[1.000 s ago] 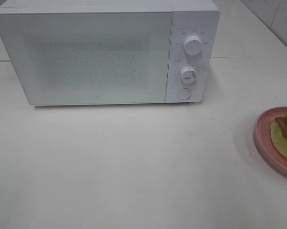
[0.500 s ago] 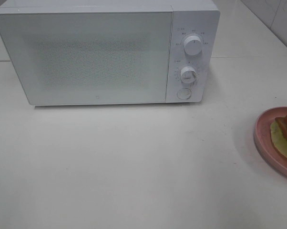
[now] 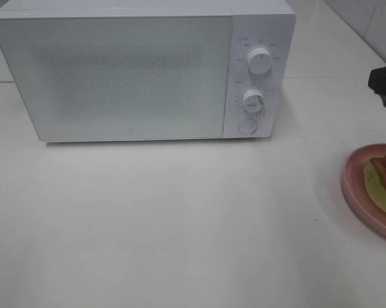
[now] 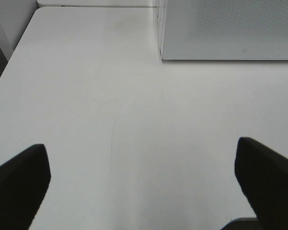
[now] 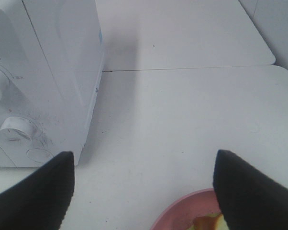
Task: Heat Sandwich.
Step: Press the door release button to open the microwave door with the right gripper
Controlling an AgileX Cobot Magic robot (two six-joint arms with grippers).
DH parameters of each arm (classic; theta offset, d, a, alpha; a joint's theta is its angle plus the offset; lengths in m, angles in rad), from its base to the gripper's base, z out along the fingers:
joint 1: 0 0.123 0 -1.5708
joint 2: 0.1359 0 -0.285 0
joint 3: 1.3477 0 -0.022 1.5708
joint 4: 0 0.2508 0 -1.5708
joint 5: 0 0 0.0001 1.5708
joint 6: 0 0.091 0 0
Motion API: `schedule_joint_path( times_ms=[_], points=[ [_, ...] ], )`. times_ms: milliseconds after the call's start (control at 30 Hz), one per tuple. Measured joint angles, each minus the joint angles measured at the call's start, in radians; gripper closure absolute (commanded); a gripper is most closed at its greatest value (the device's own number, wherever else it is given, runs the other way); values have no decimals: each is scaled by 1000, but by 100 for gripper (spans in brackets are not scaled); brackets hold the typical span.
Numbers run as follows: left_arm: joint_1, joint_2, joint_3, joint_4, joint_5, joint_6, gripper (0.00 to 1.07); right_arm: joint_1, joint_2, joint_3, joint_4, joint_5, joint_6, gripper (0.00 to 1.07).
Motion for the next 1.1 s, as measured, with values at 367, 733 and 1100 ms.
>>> schedule_joint_path(
  times_ms=[367,733,1100],
  points=[
    [0,0,0,0,0,0,7,180,158,81,209,-280,-168,31],
    [0,0,0,0,0,0,7,458,332,86,506,-606,-356,31],
    [0,0,0,0,0,0,7,686,489,90,694,-811,-369,31]
  ],
)
